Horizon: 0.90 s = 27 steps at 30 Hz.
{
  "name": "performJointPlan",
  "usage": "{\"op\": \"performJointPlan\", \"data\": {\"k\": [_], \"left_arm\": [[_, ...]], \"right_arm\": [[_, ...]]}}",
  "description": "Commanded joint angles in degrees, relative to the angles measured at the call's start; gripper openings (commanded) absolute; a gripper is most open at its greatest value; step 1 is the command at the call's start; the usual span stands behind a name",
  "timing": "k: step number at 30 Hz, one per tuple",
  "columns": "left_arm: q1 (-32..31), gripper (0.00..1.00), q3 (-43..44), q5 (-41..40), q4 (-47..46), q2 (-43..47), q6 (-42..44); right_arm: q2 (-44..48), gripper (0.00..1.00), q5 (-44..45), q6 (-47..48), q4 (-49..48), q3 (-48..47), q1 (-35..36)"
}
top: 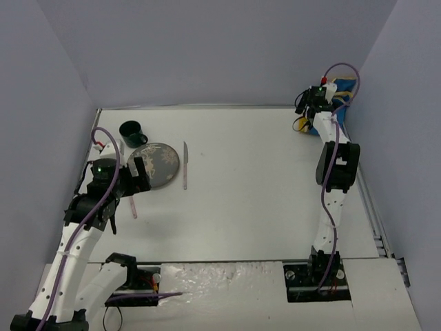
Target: Set the dinner table for one person
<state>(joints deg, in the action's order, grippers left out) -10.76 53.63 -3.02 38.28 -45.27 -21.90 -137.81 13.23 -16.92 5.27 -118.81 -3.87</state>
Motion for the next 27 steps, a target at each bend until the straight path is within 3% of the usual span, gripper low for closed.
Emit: {"op": "performJointPlan", "data": {"k": [1,5,7,12,14,18,22,27], "left_arm": [[-0.13,0.97,1.39,-2.29,-2.83,-0.97,-0.34],[-0.13,0.97,1.62,-2.3,-2.49,-2.08,-0.34],[-0.13,0.97,2.02,-2.04,-2.34,-2.64,-0.31],[-0.13,0.97,2.22,-1.4,-2.97,-3.23,0.44],[-0.13,0.97,2.56,-0.91,-3.41,-3.4,0.54],[-0.13,0.97,3.8,0.78,-4.14,-3.79,0.88],[-0.32,0.97,5.19,1.86,-4.72,-4.41,1.72],[-2.07,0.97,5.42,2.6,-5.72,-4.7,2.71]], "right_arm": [[-4.32,0.89,-0.19,5.93,-2.45,-7.17,-0.45],[-7.8,0.84,-0.03,6.96,-2.48,-8.37,-0.77],[-8.29,0.73,-0.06,7.47,-2.7,-7.78,-0.66],[-5.63,0.22,-0.38,11.51,-3.07,-4.23,0.96],[-2.96,0.1,1.0,13.8,-3.07,-1.74,2.38],[8.49,0.04,5.0,14.96,-3.07,9.89,9.64],[20.97,0.05,7.81,10.1,-2.43,22.74,17.47],[28.58,0.1,9.48,2.85,-0.65,37.48,29.54]]}}
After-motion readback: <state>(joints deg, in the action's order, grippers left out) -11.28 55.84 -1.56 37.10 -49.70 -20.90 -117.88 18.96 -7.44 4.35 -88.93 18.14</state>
